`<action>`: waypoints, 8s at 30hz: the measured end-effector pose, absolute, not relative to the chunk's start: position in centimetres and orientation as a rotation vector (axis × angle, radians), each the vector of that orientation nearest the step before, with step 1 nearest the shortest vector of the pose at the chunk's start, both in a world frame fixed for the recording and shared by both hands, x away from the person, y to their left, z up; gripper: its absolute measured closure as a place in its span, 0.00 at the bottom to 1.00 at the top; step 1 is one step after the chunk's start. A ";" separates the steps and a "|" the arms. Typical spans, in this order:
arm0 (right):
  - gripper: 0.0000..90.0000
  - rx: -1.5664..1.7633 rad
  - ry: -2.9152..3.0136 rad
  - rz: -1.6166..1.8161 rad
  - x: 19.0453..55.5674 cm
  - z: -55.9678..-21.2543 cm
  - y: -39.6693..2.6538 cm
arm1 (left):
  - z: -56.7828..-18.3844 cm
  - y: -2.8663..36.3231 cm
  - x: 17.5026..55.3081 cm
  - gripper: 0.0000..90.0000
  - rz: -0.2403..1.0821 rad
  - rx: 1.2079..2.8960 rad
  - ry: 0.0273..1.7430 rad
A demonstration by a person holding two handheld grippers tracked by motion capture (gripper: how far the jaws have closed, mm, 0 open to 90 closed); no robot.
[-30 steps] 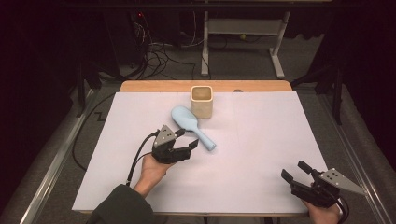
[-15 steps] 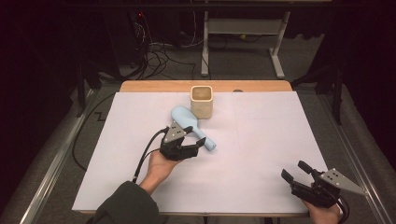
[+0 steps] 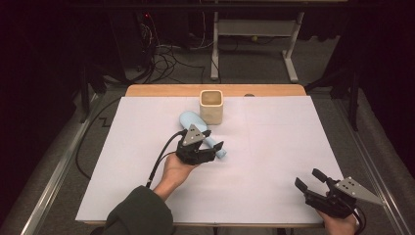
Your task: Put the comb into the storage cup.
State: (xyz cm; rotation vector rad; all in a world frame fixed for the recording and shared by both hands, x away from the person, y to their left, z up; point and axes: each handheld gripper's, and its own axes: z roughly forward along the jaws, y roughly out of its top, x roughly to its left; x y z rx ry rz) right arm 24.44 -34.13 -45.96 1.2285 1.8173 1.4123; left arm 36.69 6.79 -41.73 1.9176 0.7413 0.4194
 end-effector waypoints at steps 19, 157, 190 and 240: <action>0.28 1.229 1.815 1.427 24.4 -45.9 -34.2 | -40.4 5.2 39.1 0.49 0.352 1.971 0.794; 0.30 1.220 1.832 1.416 24.4 -46.0 -34.1 | -42.4 6.5 43.3 0.99 0.166 2.525 1.084; 0.30 1.222 1.830 1.413 24.4 -46.0 -34.1 | -41.9 8.8 41.6 0.99 0.187 2.542 1.094; 0.30 1.219 1.837 1.413 24.5 -46.0 -34.0 | -40.6 11.6 41.3 0.60 0.263 2.379 1.177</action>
